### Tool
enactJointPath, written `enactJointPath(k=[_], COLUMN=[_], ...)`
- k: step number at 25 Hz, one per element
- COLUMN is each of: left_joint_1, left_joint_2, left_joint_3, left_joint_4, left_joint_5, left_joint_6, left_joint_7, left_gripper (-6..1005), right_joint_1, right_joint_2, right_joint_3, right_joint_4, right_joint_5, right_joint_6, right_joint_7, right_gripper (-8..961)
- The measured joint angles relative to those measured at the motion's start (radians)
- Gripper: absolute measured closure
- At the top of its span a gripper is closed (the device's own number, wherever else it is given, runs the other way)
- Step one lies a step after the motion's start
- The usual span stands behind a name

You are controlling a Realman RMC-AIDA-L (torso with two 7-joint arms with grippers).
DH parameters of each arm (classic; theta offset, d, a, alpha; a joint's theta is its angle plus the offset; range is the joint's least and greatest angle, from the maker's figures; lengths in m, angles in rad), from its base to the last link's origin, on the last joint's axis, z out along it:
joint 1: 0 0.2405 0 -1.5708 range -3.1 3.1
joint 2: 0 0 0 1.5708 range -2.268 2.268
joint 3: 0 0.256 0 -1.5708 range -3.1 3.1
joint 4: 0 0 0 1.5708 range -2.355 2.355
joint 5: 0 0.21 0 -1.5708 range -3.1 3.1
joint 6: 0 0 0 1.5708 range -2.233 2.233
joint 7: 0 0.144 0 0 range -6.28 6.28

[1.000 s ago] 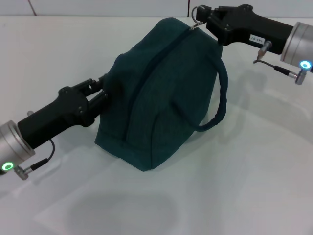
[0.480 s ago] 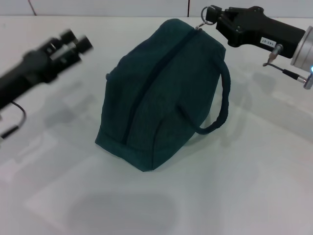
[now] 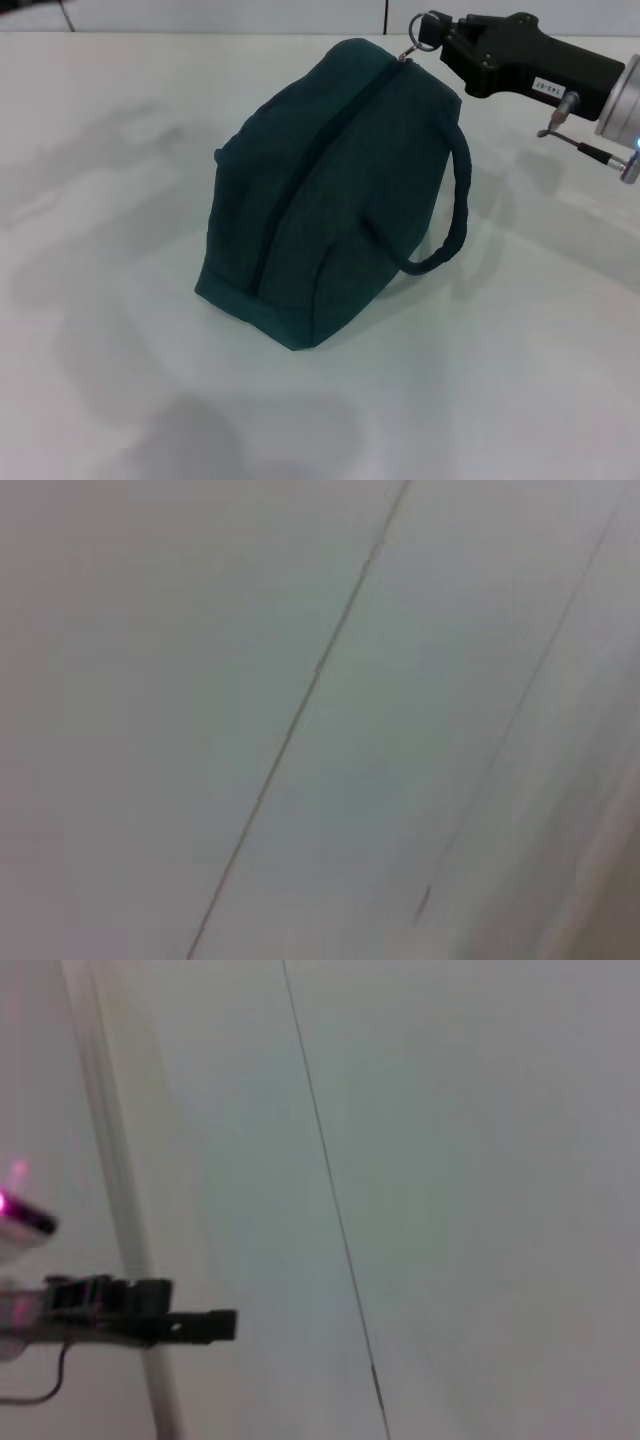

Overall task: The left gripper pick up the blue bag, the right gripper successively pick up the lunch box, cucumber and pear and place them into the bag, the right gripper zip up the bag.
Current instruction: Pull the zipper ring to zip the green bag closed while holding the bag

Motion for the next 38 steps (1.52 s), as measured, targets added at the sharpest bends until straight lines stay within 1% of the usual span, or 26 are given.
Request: enactJointPath(k=[2,4,5,6,7,8,9,10,14,16,18,21,23,26,28,29,34,38], left_joint_1=[-0.043,-0.075,-0.089,-0.107,-0.116,-0.121,-0.125,-0.125,-0.111,-0.093,-0.066,-0.026,-0.001,0.039,0.066,0.09,0.104,0.105], left_joint_2=[0.01,0.011,0.011,0.009,0.007,0.001,-0.012,-0.012,-0.048,-0.076,-0.105,-0.15,-0.167,-0.168,-0.168,-0.167,-0.167,-0.169], left_joint_3=[0.004,0.017,0.031,0.064,0.095,0.141,0.215,0.215,0.33,0.371,0.407,0.451,0.489,0.556,0.592,0.624,0.661,0.706], left_joint_4=[0.094,0.184,0.227,0.302,0.351,0.426,0.548,0.548,0.768,0.857,0.915,0.959,0.965,0.958,0.956,0.957,0.957,0.957], left_joint_5=[0.098,0.195,0.233,0.295,0.334,0.37,0.411,0.411,0.435,0.438,0.444,0.496,0.534,0.558,0.564,0.566,0.576,0.632], left_joint_6=[0.0,0.009,0.017,0.03,0.042,0.055,0.07,0.07,0.088,0.09,0.091,0.09,0.08,0.038,-0.003,-0.039,-0.064,-0.075], left_joint_7=[-0.103,-0.199,-0.242,-0.311,-0.362,-0.425,-0.527,-0.527,-0.697,-0.765,-0.799,-0.809,-0.81,-0.811,-0.809,-0.802,-0.793,-0.791], left_gripper=[125,125,125,125,125,125,125,125,126,126,126,126,126,126,126,126,127,127], right_joint_1=[0.0,-0.001,-0.001,-0.002,-0.002,-0.003,-0.004,-0.004,-0.004,-0.004,-0.004,-0.004,-0.002,-0.002,-0.002,-0.002,-0.003,-0.003], right_joint_2=[0.0,0.0,0.0,0.0,0.001,0.001,0.001,0.001,0.001,0.001,0.001,0.001,0.001,0.002,0.002,0.001,0.001,0.001], right_joint_3=[0.0,0.0,0.0,0.0,0.0,0.0,0.0,0.0,0.007,0.012,0.014,0.014,0.014,0.014,0.014,0.014,0.014,0.014], right_joint_4=[0.0,0.0,0.0,0.0,0.0,0.0,0.0,0.0,0.006,0.008,0.009,0.008,0.007,0.005,0.005,0.005,0.006,0.005], right_joint_5=[0.0,0.0,0.0,0.0,0.0,0.0,0.0,0.0,0.0,0.0,0.0,0.0,0.0,0.0,0.0,0.0,0.0,-0.001], right_joint_6=[-0.005,-0.009,-0.009,-0.01,-0.01,-0.01,-0.009,-0.009,-0.007,-0.009,-0.01,-0.01,-0.01,-0.01,-0.01,-0.01,-0.01,-0.009], right_joint_7=[0.0,-0.001,-0.001,-0.001,-0.002,-0.002,-0.003,-0.003,-0.01,-0.012,-0.012,-0.015,-0.017,-0.022,-0.023,-0.023,-0.024,-0.024], right_gripper=[929,929,929,929,928,928,928,928,928,928,928,928,927,927,927,927,927,927])
